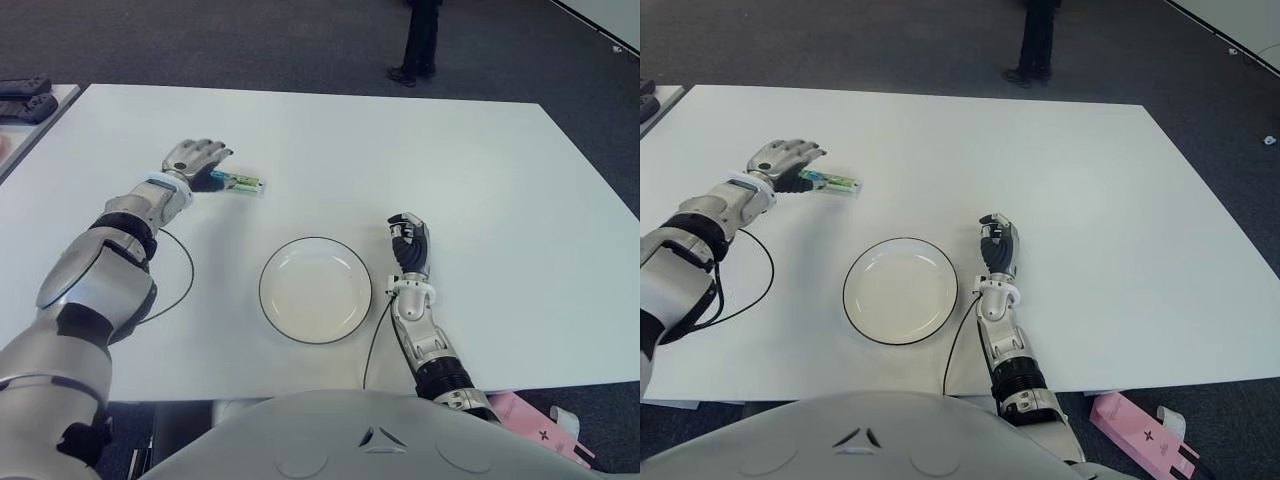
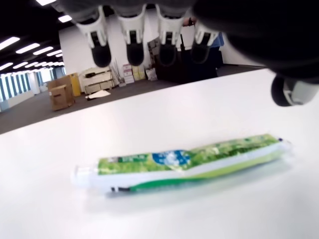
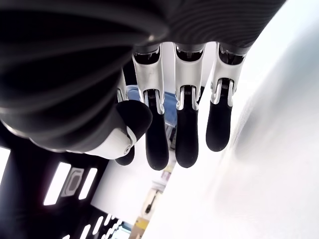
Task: Put the toothpaste on the table into the plate.
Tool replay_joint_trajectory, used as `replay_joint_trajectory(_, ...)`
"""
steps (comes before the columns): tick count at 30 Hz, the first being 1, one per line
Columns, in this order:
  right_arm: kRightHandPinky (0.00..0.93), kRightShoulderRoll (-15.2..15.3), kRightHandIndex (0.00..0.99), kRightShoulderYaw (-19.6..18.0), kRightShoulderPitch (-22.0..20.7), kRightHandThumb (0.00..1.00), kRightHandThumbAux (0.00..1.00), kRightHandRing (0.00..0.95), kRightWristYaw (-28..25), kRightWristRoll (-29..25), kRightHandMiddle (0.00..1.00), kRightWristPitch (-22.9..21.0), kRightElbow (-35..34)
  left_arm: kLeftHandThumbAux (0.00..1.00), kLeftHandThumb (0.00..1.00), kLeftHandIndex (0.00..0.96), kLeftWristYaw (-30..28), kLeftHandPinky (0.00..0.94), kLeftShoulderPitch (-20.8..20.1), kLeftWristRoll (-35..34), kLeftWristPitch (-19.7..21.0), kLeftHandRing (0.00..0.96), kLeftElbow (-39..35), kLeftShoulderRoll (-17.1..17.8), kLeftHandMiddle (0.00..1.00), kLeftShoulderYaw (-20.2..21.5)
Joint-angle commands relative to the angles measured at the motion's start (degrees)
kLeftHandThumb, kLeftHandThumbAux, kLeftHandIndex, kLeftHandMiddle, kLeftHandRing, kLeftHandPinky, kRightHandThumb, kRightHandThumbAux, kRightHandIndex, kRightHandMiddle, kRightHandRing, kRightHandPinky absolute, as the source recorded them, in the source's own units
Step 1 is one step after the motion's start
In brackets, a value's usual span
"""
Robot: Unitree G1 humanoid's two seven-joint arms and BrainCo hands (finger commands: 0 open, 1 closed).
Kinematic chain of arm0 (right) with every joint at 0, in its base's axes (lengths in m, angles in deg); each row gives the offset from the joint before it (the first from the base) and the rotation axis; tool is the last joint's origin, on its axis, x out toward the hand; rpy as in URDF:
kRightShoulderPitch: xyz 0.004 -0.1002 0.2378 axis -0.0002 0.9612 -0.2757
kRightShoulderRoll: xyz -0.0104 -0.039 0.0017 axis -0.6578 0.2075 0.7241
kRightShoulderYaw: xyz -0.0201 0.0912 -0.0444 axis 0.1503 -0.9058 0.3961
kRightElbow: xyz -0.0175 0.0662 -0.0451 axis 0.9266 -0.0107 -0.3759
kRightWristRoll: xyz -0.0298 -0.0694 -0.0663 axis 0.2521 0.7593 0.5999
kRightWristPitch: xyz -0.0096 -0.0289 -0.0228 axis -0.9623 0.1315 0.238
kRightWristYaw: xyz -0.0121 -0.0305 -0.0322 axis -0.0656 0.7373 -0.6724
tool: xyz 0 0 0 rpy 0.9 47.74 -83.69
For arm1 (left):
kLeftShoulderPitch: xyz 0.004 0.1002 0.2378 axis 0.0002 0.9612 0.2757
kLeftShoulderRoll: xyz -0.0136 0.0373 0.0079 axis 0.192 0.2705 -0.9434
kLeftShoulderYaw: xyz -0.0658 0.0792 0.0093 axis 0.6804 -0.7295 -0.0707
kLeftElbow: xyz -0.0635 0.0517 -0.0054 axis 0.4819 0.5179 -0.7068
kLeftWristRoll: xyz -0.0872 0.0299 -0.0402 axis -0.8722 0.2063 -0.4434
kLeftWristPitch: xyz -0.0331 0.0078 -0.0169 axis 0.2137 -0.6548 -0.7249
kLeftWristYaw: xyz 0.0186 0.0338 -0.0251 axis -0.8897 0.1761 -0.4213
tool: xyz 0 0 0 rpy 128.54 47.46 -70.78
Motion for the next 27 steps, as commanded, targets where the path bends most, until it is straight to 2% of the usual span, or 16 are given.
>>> replay_joint_trajectory(1,0.413,-0.1,0.455,-0.4,1.8,0.843,0.687,0.418,-0.1,-0.7,0.441,-0.4,1.0,0.222,0.425,0.000,-2.3,0.000,-0.2,1.6,-0.1,0.000,1.2,-1.6,0.000,-2.2)
replay_joint_trajectory(19,0.423,-0.2,0.440,-0.4,3.2,0.841,0.688,0.435,0.4,-0.4,0.451,-0.9,-0.5,0.250,0.465,0.000,-7.9,0.000,-0.3,5.5,0.8,0.000,2.7,-4.6,0.000,-8.9)
replay_joint_trajectory(27,0.435,0.0,0.435,-0.5,3.8,0.840,0.688,0.440,0.5,-0.2,0.453,-0.8,-1.0,0.256,0.450,0.000,-9.7,0.000,-0.6,5.7,1.8,0.000,3.0,-5.7,0.000,-10.2)
